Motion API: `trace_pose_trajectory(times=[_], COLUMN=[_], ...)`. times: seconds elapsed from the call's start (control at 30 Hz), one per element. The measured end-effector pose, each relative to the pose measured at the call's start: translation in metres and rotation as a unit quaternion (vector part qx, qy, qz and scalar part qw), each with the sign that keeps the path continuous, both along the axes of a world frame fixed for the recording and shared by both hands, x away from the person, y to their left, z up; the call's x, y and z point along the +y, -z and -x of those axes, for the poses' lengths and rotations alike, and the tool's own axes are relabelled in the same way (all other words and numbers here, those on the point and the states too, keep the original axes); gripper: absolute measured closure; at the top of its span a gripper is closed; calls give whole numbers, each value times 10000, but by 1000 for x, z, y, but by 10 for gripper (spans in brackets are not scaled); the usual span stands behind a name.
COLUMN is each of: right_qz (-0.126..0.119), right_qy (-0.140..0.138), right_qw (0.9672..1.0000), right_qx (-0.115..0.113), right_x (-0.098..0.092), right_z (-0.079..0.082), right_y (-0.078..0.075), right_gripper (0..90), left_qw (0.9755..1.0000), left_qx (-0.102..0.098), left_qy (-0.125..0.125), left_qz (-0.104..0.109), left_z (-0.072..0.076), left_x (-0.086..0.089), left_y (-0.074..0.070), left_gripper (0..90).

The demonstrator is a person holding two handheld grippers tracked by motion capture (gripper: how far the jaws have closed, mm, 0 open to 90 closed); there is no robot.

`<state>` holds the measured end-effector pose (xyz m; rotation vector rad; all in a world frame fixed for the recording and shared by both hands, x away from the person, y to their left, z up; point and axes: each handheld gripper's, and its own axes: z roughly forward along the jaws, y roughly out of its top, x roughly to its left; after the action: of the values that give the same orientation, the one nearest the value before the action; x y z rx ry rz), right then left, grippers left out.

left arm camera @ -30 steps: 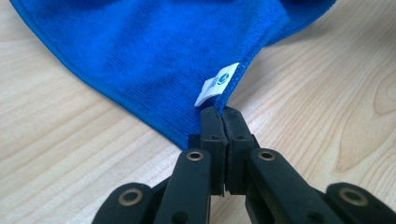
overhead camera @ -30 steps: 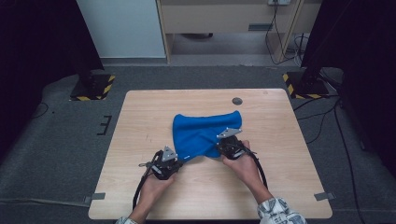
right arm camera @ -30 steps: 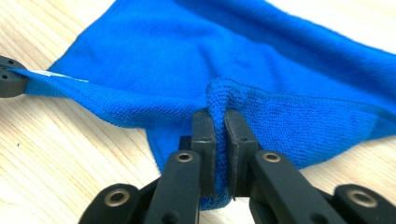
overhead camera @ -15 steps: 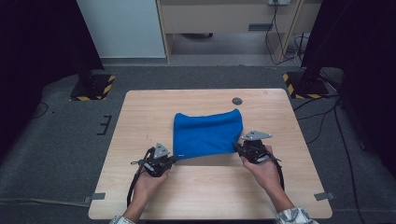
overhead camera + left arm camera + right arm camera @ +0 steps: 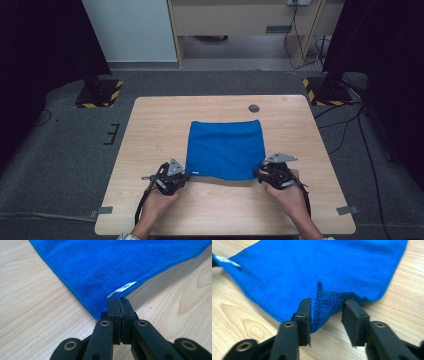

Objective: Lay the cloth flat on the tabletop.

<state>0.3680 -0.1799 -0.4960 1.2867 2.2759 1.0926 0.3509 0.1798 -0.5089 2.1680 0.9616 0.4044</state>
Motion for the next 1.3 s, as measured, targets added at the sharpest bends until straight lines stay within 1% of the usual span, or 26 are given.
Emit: trace_pose_trajectory(times=[0.13,0.2,0.27,0.33,0.4,0.5,0.53,0.67,0.73,0.83,0.9,0.97,1.07,1.1,1.17,1.27,1.3], right_qz=[-14,28,77,124,99,146,177,276,246,269,331,339,421,452,478,514,514], right_qy=[80,87,135,153,199,216,193,211,263,272,238,202,133,130,138,165,170], right_qw=[10000,10000,9998,9997,9997,9995,9995,9994,9994,9993,9992,9992,9990,9989,9988,9985,9985], right_qx=[21,-6,-91,-110,-123,-160,-175,-76,-8,22,-21,-25,-19,-13,-12,-22,-27], right_x=[-5,-8,-14,-20,-24,-27,-27,-26,-26,-23,-20,-19,-17,-16,-17,-18,-17], right_z=[0,2,6,11,15,16,15,10,8,7,7,6,5,5,5,4,4], right_y=[-4,-8,-11,-14,-17,-21,-20,-12,-7,-2,-2,-2,-2,-1,0,1,1], right_gripper=[532,502,496,481,481,472,472,478,477,471,472,473,473,473,473,462,456], left_qw=[9999,9999,9997,9996,9996,9997,9997,9997,9996,9996,9997,9997,9998,9998,9998,9996,9994], left_qx=[16,47,56,37,28,19,26,14,4,-15,-38,-70,-70,-81,-142,-182,-241], left_qy=[70,111,172,204,213,190,182,183,213,230,237,226,176,168,162,110,106], left_qz=[-72,-97,-135,-167,-176,-175,-175,-176,-160,-152,-108,-62,27,23,34,181,205], left_z=[4,6,8,10,12,14,14,14,14,15,18,21,26,28,31,33,32], left_x=[2,2,1,1,1,3,4,4,3,2,3,5,8,9,12,19,21], left_y=[2,4,6,7,6,6,6,8,8,8,7,5,3,2,-1,-8,-11], left_gripper=[889,889,888,888,888,887,886,882,876,828,807,767,671,627,574,490,473])
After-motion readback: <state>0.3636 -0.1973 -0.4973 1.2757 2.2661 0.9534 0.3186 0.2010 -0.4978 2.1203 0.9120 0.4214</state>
